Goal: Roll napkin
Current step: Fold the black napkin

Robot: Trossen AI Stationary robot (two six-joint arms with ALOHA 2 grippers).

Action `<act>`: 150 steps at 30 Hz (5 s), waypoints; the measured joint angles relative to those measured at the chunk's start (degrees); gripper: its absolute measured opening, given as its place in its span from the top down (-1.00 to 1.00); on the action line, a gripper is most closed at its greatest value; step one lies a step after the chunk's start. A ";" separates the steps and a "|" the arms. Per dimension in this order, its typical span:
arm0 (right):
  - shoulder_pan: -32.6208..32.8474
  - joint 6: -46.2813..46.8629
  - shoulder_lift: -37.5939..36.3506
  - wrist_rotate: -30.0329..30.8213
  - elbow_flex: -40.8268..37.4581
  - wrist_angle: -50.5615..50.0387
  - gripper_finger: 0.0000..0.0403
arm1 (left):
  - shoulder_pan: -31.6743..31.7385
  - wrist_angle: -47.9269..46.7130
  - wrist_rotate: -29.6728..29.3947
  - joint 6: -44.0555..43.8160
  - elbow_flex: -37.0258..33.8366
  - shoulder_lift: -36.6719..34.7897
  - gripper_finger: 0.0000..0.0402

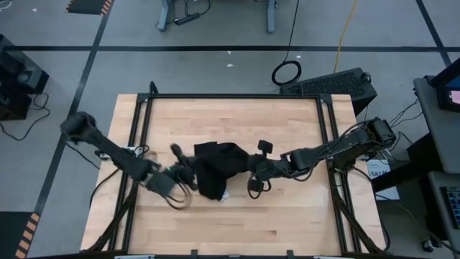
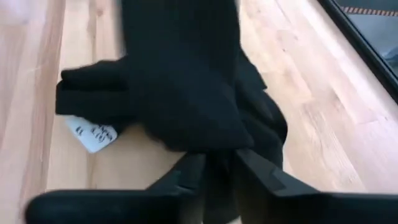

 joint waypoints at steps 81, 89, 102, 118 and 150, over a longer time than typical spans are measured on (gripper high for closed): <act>-24.38 -45.04 -31.19 8.42 1.38 33.25 1.00 | 55.73 16.55 65.93 7.12 18.84 -11.92 0.99; -21.73 -21.90 -32.48 -2.29 3.67 -1.95 1.00 | 57.21 -8.88 67.06 0.88 21.09 -13.23 0.99; -17.51 -4.03 -26.80 -27.07 3.74 -22.96 1.00 | 51.48 -40.01 87.37 -12.80 21.07 -14.03 0.99; -2.21 10.33 -10.91 -28.90 1.46 -29.24 0.98 | 37.24 -49.26 80.00 -25.35 8.29 -13.96 0.99; 37.58 40.42 17.15 3.69 1.18 -17.80 0.14 | 19.50 -34.55 70.78 -43.52 -9.14 -13.99 0.99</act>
